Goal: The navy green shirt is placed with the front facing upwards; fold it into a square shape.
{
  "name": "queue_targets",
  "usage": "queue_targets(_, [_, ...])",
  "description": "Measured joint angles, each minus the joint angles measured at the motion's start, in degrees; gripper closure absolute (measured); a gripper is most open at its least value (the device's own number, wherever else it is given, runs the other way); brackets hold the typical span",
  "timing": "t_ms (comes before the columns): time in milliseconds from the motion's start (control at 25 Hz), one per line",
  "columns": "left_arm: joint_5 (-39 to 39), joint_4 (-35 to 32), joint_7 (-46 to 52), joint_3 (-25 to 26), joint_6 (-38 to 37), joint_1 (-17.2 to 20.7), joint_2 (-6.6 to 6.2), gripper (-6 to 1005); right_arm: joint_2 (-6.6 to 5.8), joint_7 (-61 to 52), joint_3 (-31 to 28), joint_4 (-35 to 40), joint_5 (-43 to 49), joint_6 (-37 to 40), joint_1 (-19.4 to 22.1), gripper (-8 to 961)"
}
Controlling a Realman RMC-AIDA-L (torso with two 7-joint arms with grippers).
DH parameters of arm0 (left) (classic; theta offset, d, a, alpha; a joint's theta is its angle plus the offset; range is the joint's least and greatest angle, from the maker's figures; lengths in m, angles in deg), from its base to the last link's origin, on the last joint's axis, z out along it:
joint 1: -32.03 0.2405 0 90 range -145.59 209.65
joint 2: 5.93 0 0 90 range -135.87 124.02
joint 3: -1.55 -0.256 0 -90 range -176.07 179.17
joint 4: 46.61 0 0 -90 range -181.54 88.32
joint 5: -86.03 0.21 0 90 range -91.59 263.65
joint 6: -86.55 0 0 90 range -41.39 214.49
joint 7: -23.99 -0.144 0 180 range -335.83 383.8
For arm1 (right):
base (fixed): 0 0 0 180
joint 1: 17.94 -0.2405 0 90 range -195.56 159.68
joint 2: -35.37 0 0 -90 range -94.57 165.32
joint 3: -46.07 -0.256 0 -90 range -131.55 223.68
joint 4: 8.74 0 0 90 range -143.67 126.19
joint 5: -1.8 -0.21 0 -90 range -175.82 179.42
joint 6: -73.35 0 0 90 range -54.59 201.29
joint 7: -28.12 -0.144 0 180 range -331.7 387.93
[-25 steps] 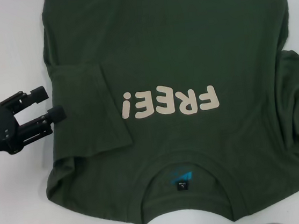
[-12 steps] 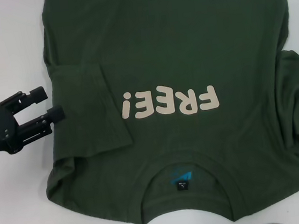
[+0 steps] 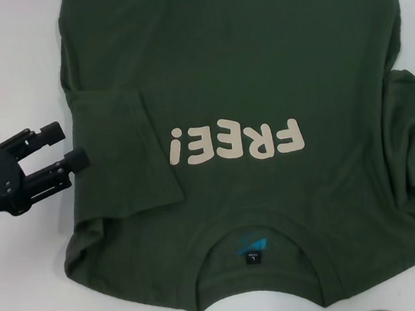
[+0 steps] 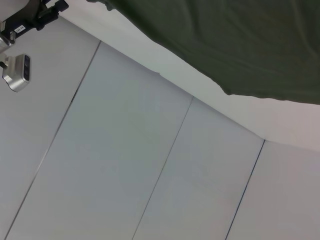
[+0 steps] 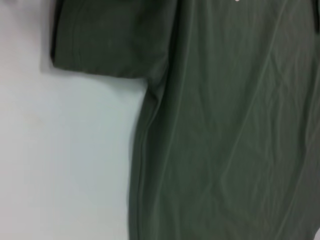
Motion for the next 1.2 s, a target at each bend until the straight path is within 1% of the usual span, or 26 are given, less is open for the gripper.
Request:
queue_targets(520, [0.14,0.01,0.0,0.0,0.02,0.0,0.0,219,-0.11,-0.65,-0.38,-0.72,-0.26,-0.33,-0.34,101])
queue_targets(1000, [0.14,0.07,0.0,0.0,0.08,0.09,0.0,218,0.13,-1.24,-0.17,-0.83,-0.25,-0.71,-1.05,102])
queue_targets(1200, [0.14,0.08,0.0,0.0,0.09,0.12,0.0,218,-0.04,-1.31,-0.15,-2.43,-0.21,-1.55,-1.21,101])
